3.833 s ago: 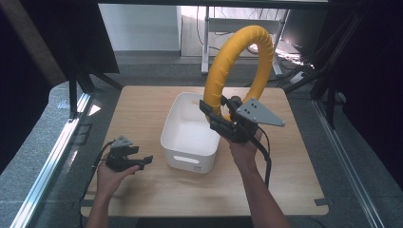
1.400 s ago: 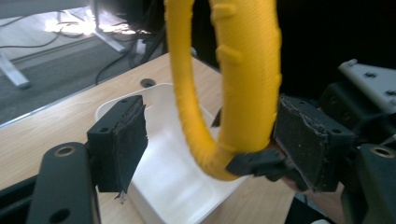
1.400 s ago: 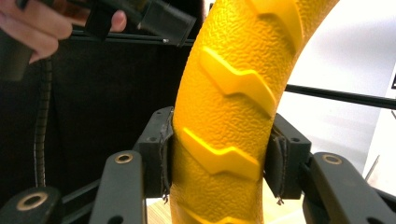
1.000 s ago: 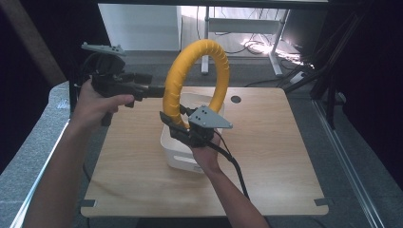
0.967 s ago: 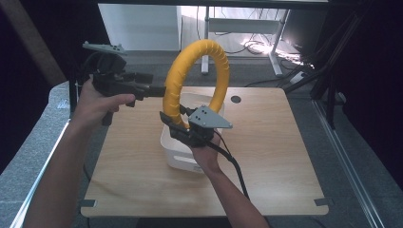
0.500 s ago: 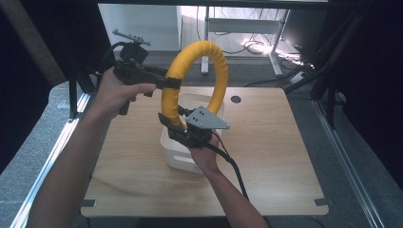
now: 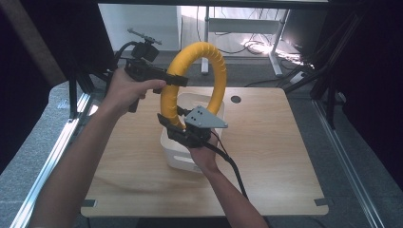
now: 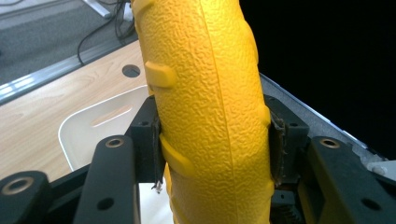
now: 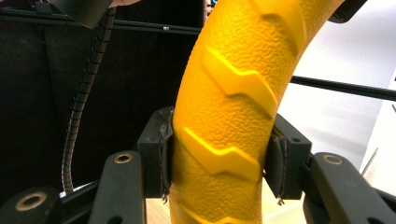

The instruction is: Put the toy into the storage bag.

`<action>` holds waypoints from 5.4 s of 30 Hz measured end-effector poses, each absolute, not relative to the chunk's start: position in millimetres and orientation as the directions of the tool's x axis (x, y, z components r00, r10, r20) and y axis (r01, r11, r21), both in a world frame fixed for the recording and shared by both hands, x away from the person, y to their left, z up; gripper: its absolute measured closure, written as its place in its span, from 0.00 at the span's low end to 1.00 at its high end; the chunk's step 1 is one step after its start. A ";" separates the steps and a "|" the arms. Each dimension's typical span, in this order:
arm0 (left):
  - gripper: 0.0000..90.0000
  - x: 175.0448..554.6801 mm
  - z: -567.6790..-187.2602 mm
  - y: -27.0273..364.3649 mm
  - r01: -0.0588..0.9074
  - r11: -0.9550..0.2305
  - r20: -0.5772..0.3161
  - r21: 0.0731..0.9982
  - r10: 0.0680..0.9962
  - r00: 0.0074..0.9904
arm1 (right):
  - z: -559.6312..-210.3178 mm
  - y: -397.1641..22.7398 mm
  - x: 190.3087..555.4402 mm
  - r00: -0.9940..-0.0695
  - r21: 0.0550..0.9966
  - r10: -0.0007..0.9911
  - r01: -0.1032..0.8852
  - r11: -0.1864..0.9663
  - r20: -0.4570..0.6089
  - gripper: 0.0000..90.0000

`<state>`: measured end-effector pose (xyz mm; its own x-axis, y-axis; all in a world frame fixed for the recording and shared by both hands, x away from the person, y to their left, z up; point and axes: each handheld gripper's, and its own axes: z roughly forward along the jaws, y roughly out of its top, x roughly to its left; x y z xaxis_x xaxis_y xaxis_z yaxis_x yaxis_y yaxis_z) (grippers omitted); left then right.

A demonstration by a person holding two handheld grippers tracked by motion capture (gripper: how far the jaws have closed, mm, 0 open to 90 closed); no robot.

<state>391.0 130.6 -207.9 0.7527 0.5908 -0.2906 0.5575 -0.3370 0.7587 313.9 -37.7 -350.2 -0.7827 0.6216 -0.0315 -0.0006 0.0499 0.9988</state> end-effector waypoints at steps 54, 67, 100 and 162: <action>0.55 405.4 -195.8 111.1 0.559 -0.375 -0.247 0.739 0.621 0.744 | -359.9 -101.1 277.0 -0.841 0.995 0.541 0.026 0.095 -0.029 0.43; 0.55 405.4 -195.9 109.5 0.550 -0.391 -0.242 0.738 0.607 0.757 | -396.4 -164.5 265.5 -0.825 0.988 0.565 0.107 0.108 0.028 0.42; 0.55 425.2 -258.8 88.6 0.580 -0.482 -0.267 0.656 0.571 0.776 | -432.3 -228.4 256.4 -0.755 0.982 0.645 0.185 0.040 0.116 0.42; 0.36 391.6 -278.4 196.6 0.555 -0.260 -0.284 0.790 0.647 0.707 | -442.7 -237.8 272.9 -0.734 0.975 0.668 0.213 0.058 0.120 0.42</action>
<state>391.6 196.6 -278.4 0.7073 0.6473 -0.2840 0.5550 -0.2597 0.7903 272.9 -237.8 -442.7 -0.7339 0.6685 0.1203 0.2126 0.0578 0.9754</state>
